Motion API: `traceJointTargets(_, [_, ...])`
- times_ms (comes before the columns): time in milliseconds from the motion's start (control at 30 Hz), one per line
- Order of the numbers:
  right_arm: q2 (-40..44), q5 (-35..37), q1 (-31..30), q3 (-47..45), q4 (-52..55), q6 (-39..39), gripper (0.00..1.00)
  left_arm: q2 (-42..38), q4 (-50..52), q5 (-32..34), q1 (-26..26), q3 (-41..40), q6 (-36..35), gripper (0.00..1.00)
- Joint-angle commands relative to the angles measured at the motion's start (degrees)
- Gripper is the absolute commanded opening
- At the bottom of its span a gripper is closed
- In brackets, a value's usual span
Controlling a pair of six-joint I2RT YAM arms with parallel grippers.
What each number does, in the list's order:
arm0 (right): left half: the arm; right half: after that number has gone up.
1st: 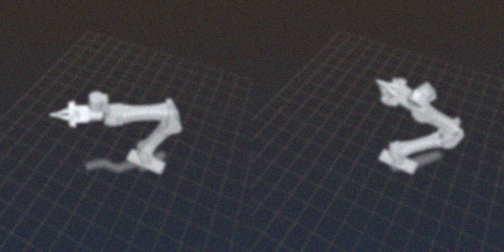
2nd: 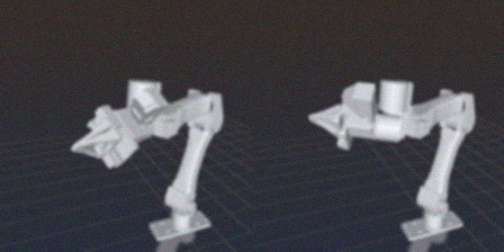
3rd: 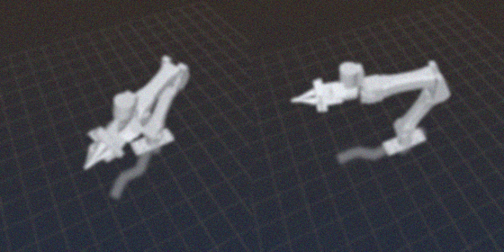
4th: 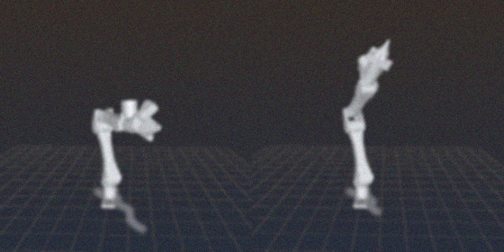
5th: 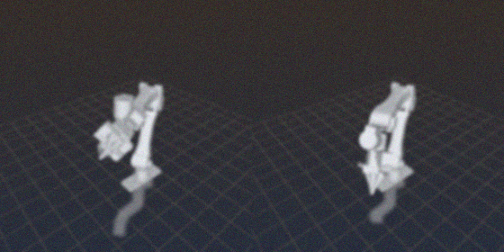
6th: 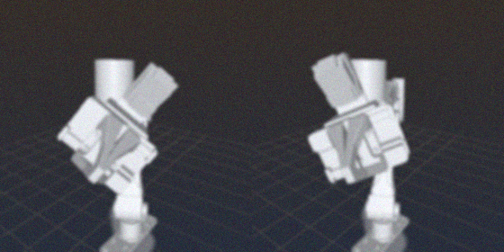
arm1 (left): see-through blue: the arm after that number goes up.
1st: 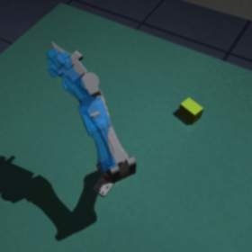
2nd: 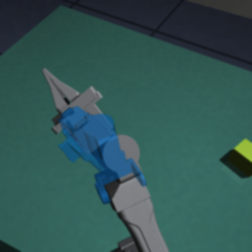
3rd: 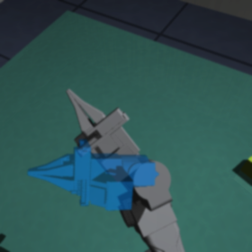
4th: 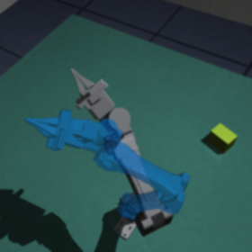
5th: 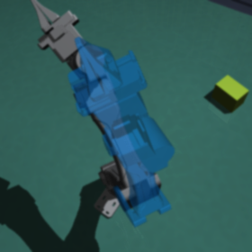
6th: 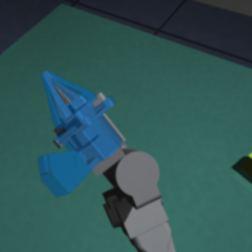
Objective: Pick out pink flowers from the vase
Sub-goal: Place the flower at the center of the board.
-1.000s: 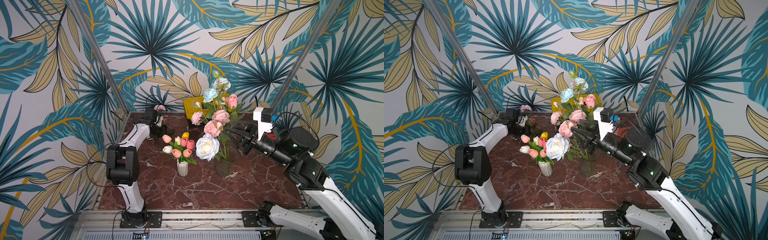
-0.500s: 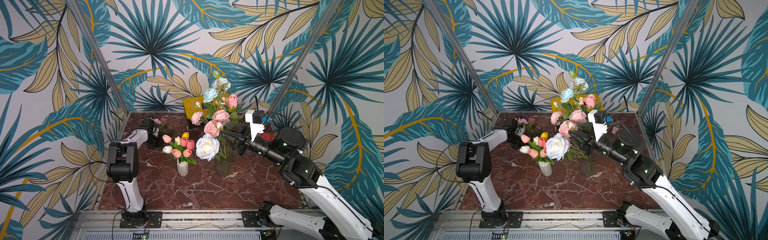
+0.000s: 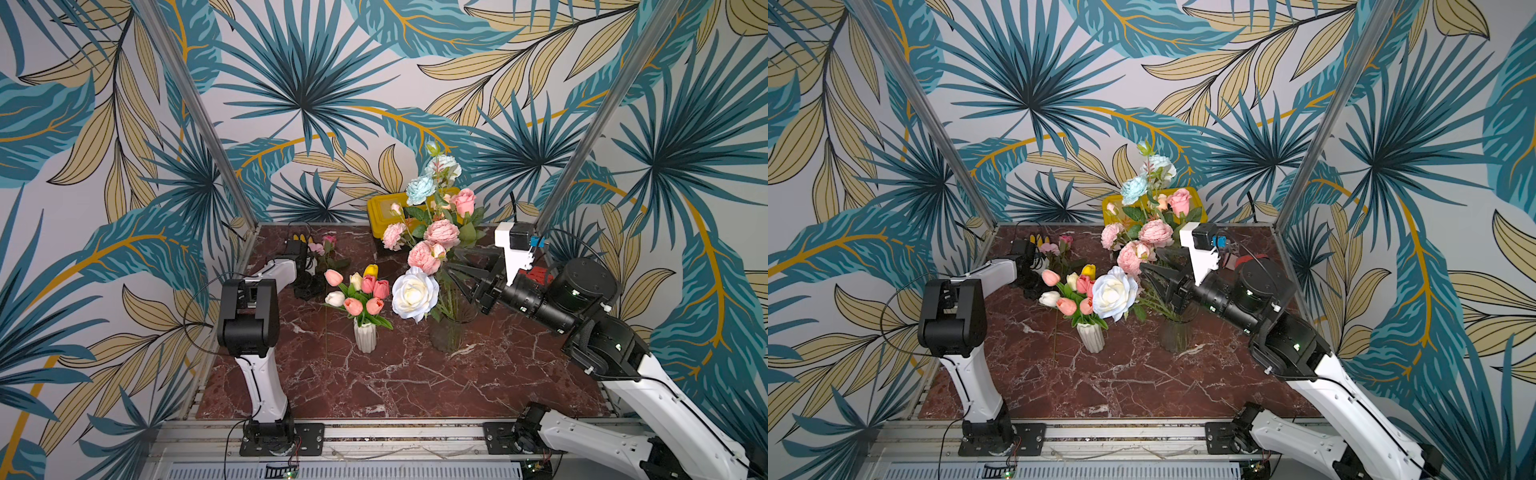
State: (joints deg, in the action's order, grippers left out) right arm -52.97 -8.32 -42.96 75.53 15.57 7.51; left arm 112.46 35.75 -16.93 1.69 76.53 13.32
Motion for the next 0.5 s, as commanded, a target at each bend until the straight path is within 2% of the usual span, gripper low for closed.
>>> traceJointTargets(0, [1.18,2.21,-0.19,-0.86,1.38,-0.29,0.53,-4.78,-0.78,0.39,0.15,0.63,0.37,0.25])
traceJointTargets(100, [1.87,4.61,-0.2,0.31,3.76,-0.57,0.54,-9.18,-0.78,1.49,-0.36,-1.09,1.03,0.31])
traceJointTargets(233, [3.17,7.58,-0.25,1.49,6.85,-1.15,0.55,-16.87,-0.77,4.83,-2.09,-3.31,0.92,0.32])
traceJointTargets(367, [3.67,12.17,-0.2,2.32,10.18,-1.27,0.55,-24.87,-0.77,7.96,-5.78,-5.49,1.29,0.33])
traceJointTargets(467, [3.49,14.76,-0.2,3.94,13.91,-1.28,0.55,-30.72,-0.85,7.72,-9.15,-7.35,2.05,0.33])
